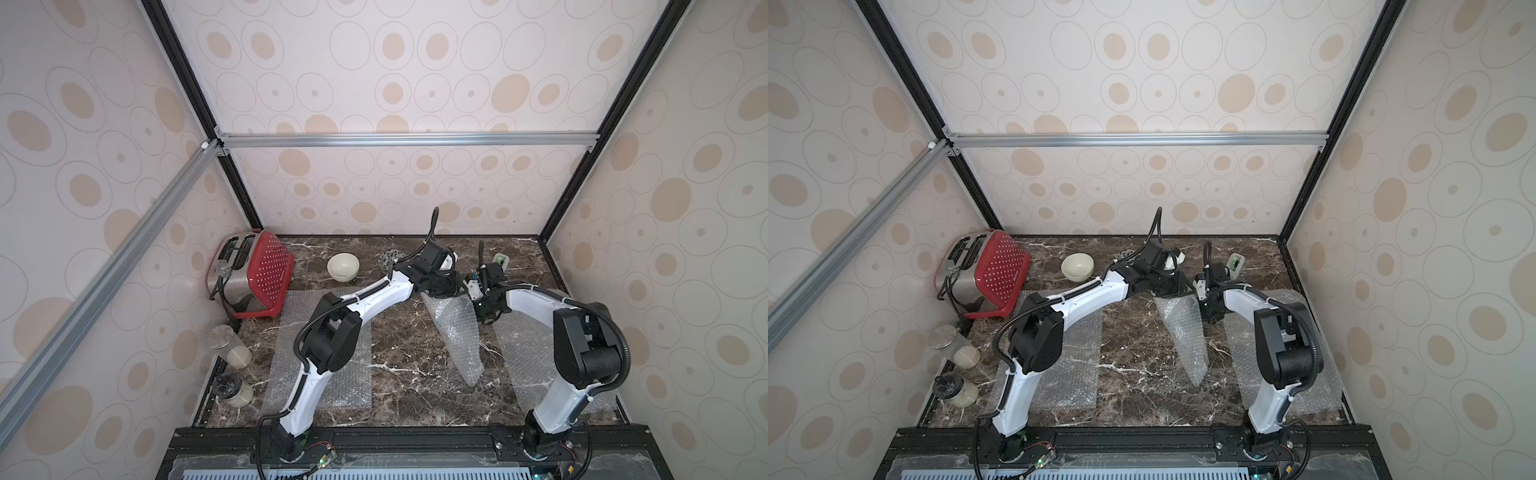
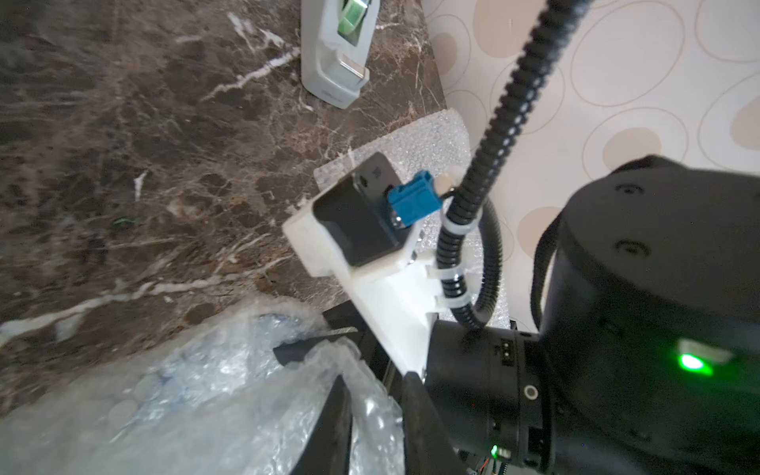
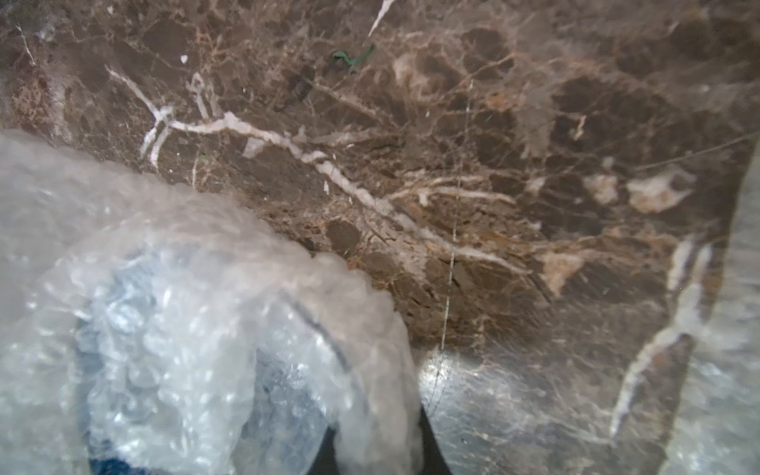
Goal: Wrap bowls in bubble wrap
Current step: Wrap the bowl in bubble wrap.
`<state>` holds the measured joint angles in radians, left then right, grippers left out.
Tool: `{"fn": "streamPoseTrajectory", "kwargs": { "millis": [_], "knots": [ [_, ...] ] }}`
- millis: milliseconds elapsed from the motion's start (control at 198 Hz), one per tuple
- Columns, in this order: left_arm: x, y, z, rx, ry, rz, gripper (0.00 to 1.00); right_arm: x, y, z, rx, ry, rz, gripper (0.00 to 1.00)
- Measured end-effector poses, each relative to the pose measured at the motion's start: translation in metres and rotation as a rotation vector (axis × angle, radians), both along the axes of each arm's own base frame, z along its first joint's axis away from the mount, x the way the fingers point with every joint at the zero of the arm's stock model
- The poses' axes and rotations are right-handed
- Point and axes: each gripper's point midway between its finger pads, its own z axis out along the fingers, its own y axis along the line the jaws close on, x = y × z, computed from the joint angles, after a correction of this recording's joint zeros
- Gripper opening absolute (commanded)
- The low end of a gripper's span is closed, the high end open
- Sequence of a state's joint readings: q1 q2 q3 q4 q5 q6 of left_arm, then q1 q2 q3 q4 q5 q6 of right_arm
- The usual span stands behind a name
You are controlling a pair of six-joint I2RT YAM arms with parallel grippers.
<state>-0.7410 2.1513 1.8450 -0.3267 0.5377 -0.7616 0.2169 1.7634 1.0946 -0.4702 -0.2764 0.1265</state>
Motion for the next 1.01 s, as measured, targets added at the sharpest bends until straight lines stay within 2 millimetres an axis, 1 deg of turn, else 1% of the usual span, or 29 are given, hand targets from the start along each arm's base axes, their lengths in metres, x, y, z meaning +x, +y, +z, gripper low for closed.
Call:
{"fn": "streamPoseTrajectory", "kwargs": {
  "millis": [46, 101, 197, 298, 400, 612, 688, 809, 921, 971, 1012],
  "knots": [
    [0.001, 0.007, 0.004, 0.009, -0.007, 0.009, 0.19, 0.000, 0.001, 0.000, 0.003, 0.001, 0.002, 0.08],
    [0.003, 0.014, 0.011, 0.014, -0.023, 0.015, 0.19, -0.001, 0.002, 0.000, 0.008, 0.002, 0.004, 0.08],
    [0.005, 0.019, 0.023, 0.008, -0.053, 0.020, 0.17, -0.002, 0.004, -0.001, 0.023, 0.006, 0.008, 0.08],
    [0.007, 0.020, 0.023, 0.006, -0.058, 0.022, 0.11, -0.004, 0.008, -0.001, 0.045, 0.009, 0.010, 0.09],
    [0.010, 0.018, 0.008, 0.011, -0.046, 0.021, 0.08, -0.004, 0.010, -0.001, 0.058, 0.011, 0.015, 0.09],
    [0.015, 0.009, -0.035, 0.021, 0.016, 0.028, 0.04, -0.007, 0.013, -0.002, 0.076, 0.016, 0.019, 0.11],
    [0.016, 0.008, -0.048, 0.022, 0.035, 0.032, 0.02, -0.008, 0.015, -0.002, 0.088, 0.020, 0.019, 0.11],
    [0.017, 0.000, -0.062, 0.010, 0.054, 0.038, 0.00, -0.009, 0.017, -0.002, 0.104, 0.028, 0.015, 0.11],
    [0.019, -0.004, -0.079, 0.004, 0.078, 0.043, 0.00, -0.011, 0.018, -0.002, 0.112, 0.035, 0.011, 0.12],
    [0.019, -0.007, -0.086, 0.002, 0.086, 0.042, 0.00, -0.011, 0.018, -0.002, 0.112, 0.036, 0.010, 0.14],
    [0.019, -0.009, -0.088, -0.005, 0.084, 0.042, 0.00, -0.011, 0.018, -0.002, 0.112, 0.040, 0.007, 0.16]
  ]
}}
